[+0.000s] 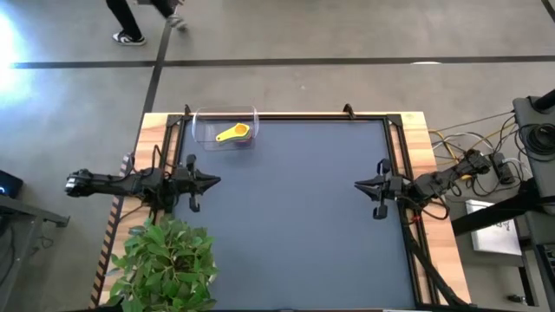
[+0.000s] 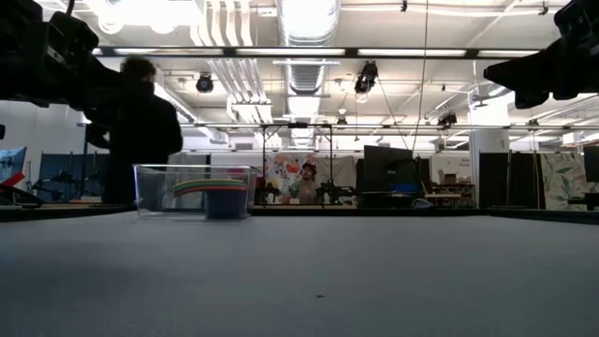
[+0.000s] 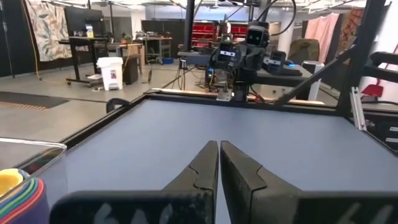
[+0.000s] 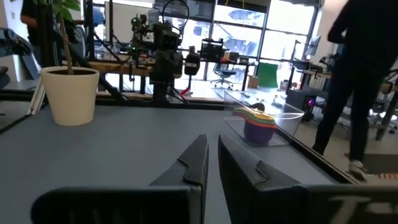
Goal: Nest measuring cups in basket
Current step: Return to Home Position
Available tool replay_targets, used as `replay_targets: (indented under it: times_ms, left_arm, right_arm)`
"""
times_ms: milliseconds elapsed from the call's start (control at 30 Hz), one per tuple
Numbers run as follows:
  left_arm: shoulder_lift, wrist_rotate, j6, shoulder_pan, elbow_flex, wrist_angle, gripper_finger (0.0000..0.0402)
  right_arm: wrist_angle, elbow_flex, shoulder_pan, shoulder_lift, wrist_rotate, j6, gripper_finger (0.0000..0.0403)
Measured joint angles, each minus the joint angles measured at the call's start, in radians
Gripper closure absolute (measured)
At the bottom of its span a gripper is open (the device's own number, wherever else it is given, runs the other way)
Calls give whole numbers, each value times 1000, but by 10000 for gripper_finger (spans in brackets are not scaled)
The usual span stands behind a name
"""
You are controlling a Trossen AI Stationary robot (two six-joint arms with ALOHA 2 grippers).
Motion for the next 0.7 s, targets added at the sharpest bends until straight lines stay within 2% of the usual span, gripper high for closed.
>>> replay_targets:
  times_ms: [700]
  left_arm:
    - [8,-10,-1,0,2,-8,402]
  right_arm:
    - [-1,-1,0,0,-2,40,374]
